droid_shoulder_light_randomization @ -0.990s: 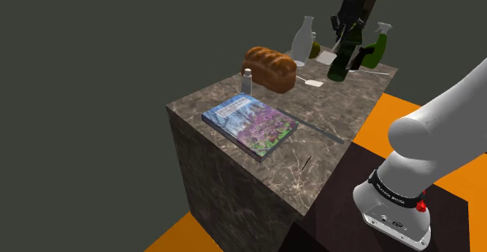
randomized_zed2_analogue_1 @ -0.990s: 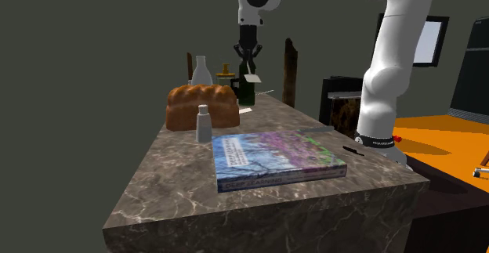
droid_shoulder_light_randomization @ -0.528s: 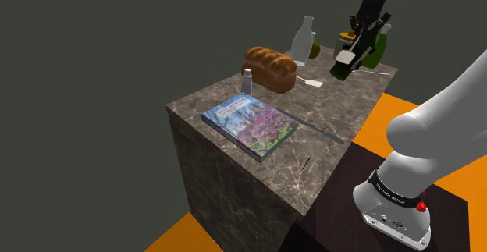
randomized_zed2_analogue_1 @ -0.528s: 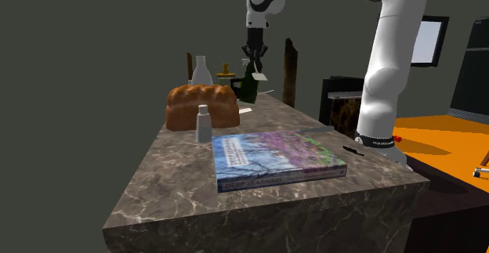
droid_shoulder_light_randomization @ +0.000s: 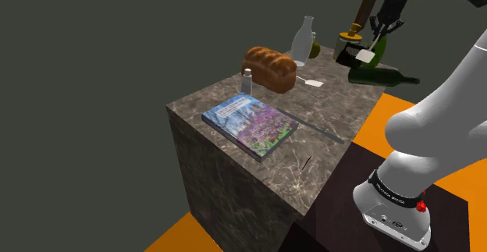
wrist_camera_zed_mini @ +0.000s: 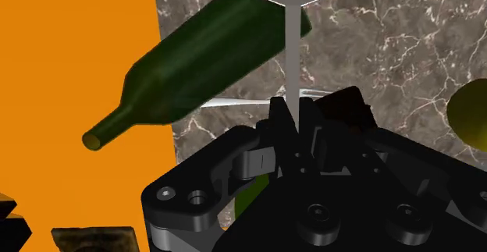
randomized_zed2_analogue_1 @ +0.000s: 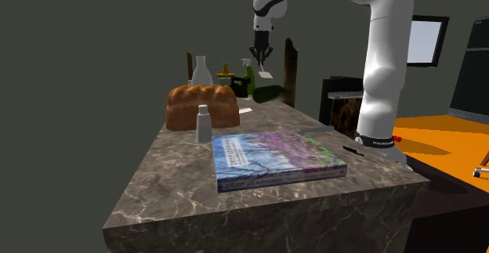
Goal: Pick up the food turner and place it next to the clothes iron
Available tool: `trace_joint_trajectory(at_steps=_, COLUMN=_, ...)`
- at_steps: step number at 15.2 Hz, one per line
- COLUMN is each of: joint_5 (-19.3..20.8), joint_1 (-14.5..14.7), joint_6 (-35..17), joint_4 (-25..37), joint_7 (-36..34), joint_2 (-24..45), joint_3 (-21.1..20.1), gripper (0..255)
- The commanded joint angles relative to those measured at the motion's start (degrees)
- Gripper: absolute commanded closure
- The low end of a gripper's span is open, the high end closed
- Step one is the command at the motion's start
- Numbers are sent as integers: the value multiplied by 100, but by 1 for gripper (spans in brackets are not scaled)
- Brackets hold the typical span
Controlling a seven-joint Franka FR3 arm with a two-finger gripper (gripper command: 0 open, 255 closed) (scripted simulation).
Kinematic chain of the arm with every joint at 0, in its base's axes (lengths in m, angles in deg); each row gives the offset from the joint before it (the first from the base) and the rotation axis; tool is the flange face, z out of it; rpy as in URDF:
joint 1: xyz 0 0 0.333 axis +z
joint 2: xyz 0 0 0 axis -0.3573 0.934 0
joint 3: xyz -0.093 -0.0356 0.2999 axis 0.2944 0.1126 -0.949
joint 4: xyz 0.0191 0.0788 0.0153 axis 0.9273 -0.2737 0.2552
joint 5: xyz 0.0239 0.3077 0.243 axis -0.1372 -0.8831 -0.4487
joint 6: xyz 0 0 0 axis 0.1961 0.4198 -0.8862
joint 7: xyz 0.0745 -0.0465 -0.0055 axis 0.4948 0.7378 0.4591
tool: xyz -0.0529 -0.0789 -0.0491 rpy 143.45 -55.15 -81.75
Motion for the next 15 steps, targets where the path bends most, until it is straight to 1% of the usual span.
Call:
trace_joint_trajectory(at_steps=1, joint_5=-79, joint_1=-144, joint_6=31, joint_4=252, joint_7=284, joint_2=218, joint_3=119, gripper=255)
trace_joint_trajectory(at_steps=5, joint_5=-293, joint_1=-472, joint_6=183, joint_4=931, joint_7=833, joint_2=760, joint_3=325, gripper=255)
trace_joint_trajectory(at_steps=8, joint_5=-486, joint_1=-760, joint_6=355, joint_4=1558, joint_7=1226, joint_2=1237, joint_3=443, gripper=255)
trace_joint_trajectory(at_steps=11, joint_5=-702, joint_1=-1096, joint_6=595, joint_4=2321, joint_7=1591, joint_2=1787, joint_3=524, gripper=255)
trace_joint_trajectory(at_steps=14, joint_5=-933, joint_1=-1496, joint_6=934, joint_4=3290, joint_7=1911, joint_2=2440, joint_3=560, gripper=255)
trace_joint_trajectory(at_steps=15, joint_5=-957, joint_1=-1548, joint_6=978, joint_4=3412, joint_7=1941, joint_2=2519, joint_3=555, gripper=255)
